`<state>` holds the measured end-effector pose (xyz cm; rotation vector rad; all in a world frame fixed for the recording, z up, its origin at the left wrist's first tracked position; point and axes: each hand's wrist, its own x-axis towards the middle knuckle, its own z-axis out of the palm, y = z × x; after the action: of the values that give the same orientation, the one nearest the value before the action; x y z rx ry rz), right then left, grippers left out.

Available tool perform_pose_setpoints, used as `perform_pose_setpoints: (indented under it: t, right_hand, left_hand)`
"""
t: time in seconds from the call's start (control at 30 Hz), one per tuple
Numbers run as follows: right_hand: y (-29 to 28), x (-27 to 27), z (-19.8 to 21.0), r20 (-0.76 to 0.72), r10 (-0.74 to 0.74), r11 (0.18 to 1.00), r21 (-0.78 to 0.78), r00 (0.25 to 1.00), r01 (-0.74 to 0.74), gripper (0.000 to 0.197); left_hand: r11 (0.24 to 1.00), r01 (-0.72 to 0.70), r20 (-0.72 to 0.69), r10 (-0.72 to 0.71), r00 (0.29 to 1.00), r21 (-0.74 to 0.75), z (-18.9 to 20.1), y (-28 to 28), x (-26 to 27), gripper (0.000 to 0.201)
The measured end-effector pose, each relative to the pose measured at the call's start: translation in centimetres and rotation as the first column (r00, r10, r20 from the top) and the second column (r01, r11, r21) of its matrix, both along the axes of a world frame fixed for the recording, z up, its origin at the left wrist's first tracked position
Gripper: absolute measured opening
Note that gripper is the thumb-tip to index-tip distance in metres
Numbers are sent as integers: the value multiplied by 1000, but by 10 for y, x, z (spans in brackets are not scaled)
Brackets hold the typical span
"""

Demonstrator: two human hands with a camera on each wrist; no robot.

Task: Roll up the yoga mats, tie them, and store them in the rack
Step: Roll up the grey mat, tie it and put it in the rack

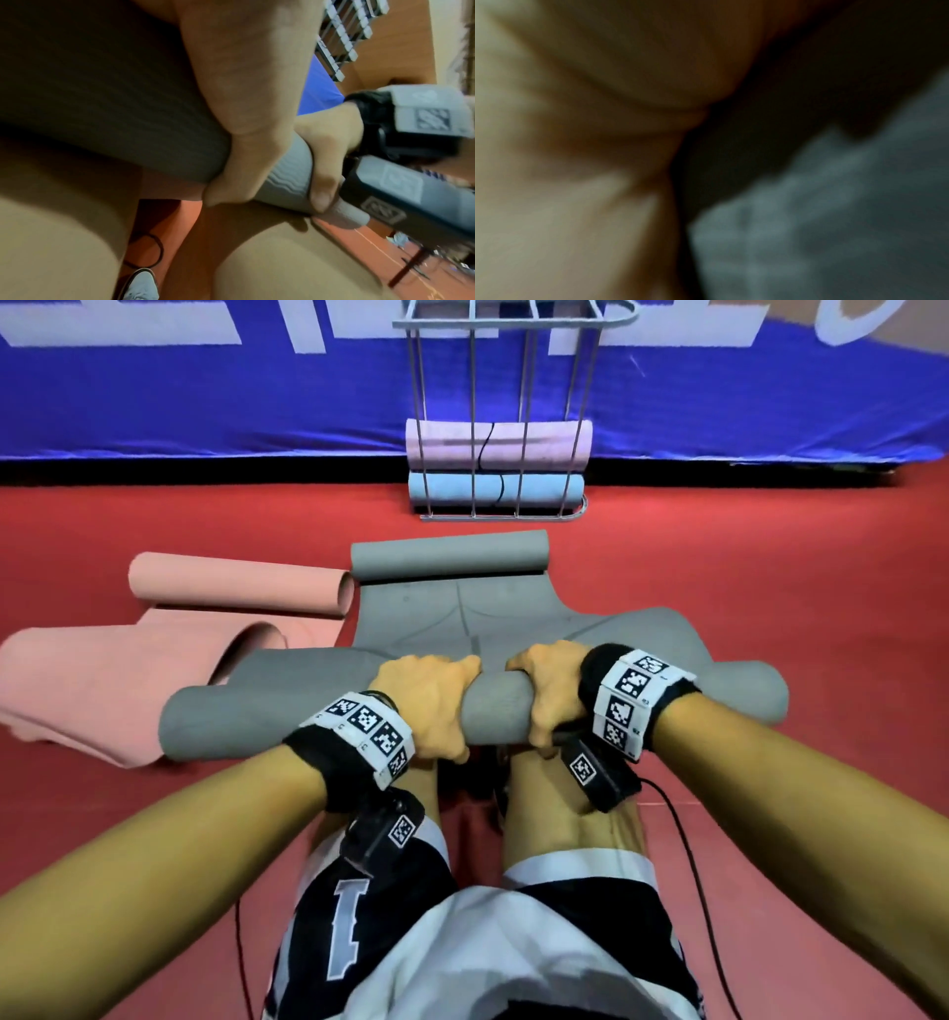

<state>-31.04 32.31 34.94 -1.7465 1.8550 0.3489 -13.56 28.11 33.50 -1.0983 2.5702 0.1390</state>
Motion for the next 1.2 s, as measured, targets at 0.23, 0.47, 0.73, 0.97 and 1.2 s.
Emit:
perform_pose_setpoints:
  t: [0.23,0.47,0.73,0.97,1.2]
  right_hand:
    - [17,14,-22,-286,37,954,-274,958,-119,68]
    - [-26,1,-1,-168,74,997,9,983,-73,59]
    - [-52,3,2,-31,8,997,71,999,-6,55]
    - [-20,14,-30,-262,37,924,-358,964,-133,72]
    - [-58,0,-3,-222,80,981,-158,972,-117,65]
  left_hand:
    - [952,-58,20,55,998,299,7,-32,-18,58]
    - [997,4,-51,-8,999,-72,-14,-15,-5,88]
    - [995,-49,-16,48,999,-83,-10,-40,-9,70]
    - [989,-68,108,54,993,128,1,-74,-25,70]
    - [990,-66,-48,72,996,123,-3,-78,-21,82]
